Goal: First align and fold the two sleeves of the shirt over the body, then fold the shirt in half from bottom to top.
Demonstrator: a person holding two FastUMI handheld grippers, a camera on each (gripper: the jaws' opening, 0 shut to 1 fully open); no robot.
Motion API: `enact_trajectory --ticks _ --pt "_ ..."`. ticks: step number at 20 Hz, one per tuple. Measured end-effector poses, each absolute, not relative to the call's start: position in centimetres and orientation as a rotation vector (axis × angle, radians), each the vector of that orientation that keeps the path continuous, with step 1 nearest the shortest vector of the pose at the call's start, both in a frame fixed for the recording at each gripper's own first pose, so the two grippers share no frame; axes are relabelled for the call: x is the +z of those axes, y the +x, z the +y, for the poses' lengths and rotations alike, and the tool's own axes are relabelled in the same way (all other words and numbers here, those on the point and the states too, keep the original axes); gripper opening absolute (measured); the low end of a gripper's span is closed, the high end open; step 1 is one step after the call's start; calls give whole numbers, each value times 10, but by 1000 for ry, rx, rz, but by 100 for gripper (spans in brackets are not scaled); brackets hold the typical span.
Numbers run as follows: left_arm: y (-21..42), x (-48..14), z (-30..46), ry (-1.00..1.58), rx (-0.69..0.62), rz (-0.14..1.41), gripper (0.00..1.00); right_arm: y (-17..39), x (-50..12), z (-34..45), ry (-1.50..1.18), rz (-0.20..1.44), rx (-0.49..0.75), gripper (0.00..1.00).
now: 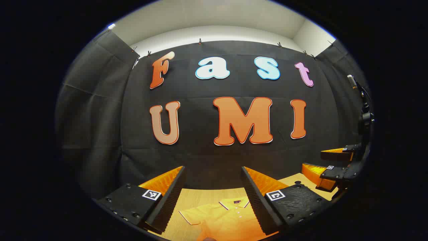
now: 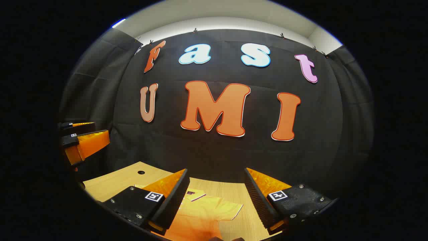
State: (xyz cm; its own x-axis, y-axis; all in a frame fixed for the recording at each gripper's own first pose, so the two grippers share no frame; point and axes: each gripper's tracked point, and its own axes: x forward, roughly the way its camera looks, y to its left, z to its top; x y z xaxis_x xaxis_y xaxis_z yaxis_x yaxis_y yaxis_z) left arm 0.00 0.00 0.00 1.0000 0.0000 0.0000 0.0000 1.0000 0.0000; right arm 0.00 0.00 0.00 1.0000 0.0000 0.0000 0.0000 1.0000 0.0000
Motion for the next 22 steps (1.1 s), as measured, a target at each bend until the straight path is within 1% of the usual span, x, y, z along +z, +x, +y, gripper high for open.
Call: enact_trajectory --ticks 7,13,14,16,19,22 --pt "-2 1 2 6 25 -3 98 7 12 8 5 -48 26 98" --pt "-1 8 -9 25 16 -23 98 12 4 9 -10 -28 50 98" --pt "-2 9 -10 26 13 -26 96 13 2 7 -8 -25 47 98" --pt "-2 8 -11 23 9 -29 98 15 2 5 -3 -19 42 98" --pt "2 9 -5 24 19 -32 97 17 5 3 0 -19 33 99" --pt "2 7 -1 22 26 -30 98 23 -8 -4 -1 6 19 98"
